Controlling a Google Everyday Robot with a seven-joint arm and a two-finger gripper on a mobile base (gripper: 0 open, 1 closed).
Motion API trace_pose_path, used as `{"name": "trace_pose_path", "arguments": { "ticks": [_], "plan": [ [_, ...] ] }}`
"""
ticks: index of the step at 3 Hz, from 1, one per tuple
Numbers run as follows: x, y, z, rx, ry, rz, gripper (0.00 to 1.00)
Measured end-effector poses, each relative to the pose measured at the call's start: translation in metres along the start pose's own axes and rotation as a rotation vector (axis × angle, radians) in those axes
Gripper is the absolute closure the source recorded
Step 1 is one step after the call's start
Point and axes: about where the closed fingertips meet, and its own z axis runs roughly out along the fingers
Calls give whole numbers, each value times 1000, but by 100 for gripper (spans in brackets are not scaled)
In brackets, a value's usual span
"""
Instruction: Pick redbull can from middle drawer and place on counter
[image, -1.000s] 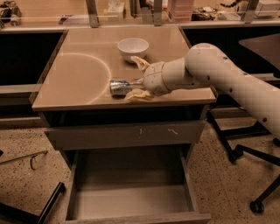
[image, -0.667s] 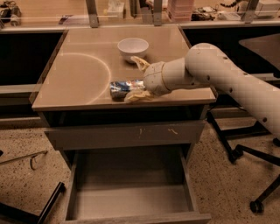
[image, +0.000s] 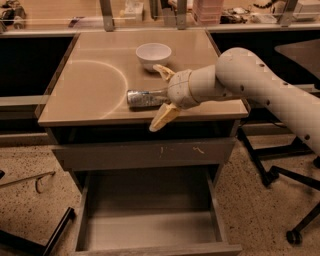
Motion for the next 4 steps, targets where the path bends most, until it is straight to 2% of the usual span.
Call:
{"name": "trace_pose_path", "arguments": {
  "ticks": [1, 2, 3, 4],
  "plan": [
    [-22, -2, -33, 39, 61, -23, 0],
    [-46, 6, -113, 140, 208, -3, 0],
    [-86, 9, -199, 271, 347, -28, 0],
    [-133, 13, -275, 416, 442, -83, 0]
  ]
}}
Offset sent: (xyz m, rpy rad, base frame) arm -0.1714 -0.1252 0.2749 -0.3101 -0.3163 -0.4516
